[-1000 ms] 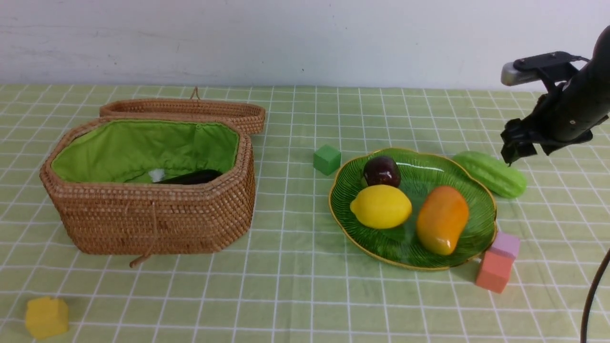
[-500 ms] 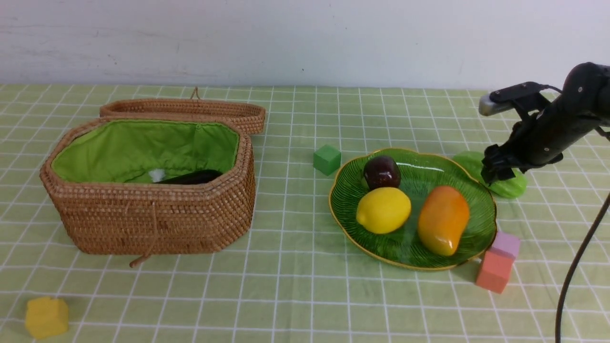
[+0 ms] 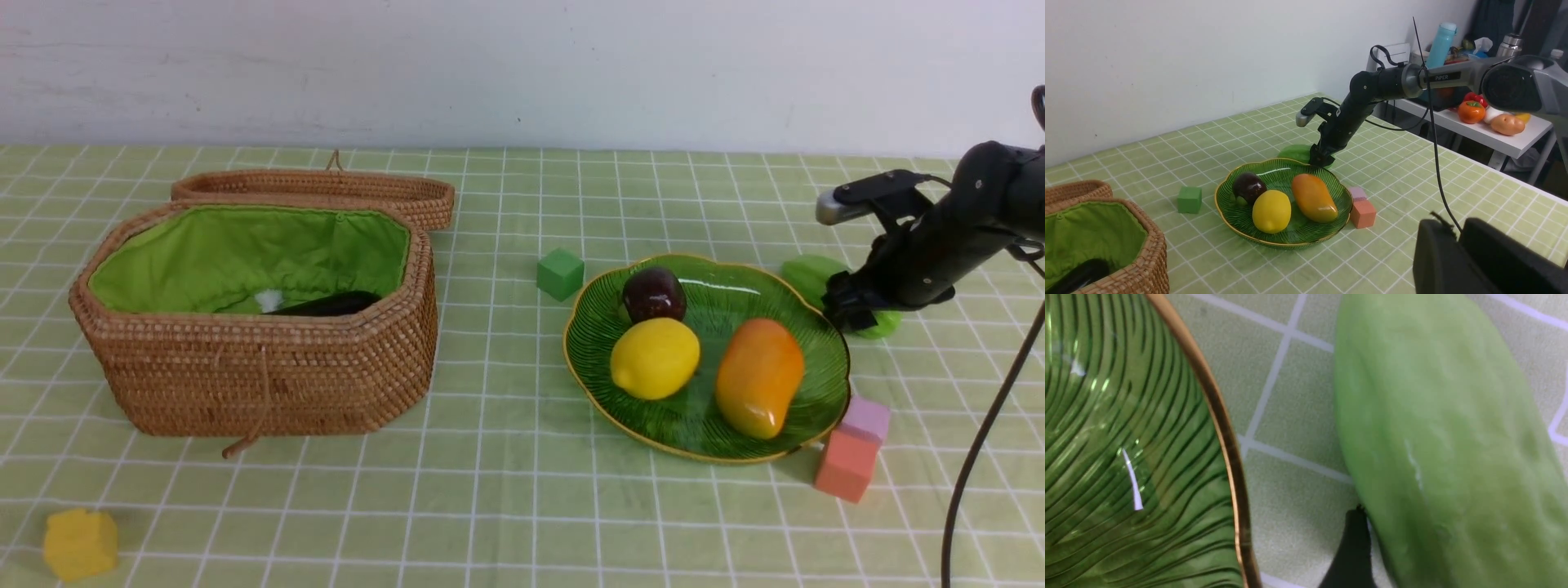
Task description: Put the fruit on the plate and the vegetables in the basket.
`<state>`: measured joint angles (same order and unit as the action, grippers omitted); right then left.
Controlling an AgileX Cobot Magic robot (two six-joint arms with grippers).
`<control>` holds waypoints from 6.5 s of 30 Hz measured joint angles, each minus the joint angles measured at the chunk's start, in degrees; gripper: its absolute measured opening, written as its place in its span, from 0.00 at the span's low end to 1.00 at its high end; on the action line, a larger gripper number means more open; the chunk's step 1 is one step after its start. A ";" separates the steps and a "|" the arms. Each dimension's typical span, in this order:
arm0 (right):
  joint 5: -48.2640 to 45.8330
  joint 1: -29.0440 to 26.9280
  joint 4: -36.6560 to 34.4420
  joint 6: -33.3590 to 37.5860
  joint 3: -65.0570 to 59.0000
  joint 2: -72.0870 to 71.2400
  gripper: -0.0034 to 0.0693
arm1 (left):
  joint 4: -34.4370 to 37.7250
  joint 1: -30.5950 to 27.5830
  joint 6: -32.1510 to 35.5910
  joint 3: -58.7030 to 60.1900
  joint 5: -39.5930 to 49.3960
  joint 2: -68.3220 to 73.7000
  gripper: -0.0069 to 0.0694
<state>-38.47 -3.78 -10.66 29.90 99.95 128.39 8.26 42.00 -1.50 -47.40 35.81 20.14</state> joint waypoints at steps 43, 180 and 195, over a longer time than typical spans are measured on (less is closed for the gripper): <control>11.51 48.04 -12.90 5.52 21.40 -1.14 0.68 | -43.96 0.00 -42.84 0.00 8.21 0.00 0.19; 17.32 5.19 7.40 -33.42 -101.24 -128.95 0.17 | -0.90 -38.55 -8.73 49.11 -14.08 -20.65 0.07; 17.32 5.19 7.40 -33.25 -101.24 -128.95 0.19 | -1.02 -38.71 -8.98 49.11 -14.62 -20.65 0.07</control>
<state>-21.15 1.40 -3.26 -3.35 -1.29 -0.56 7.25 3.28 -10.48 1.72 21.19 -0.51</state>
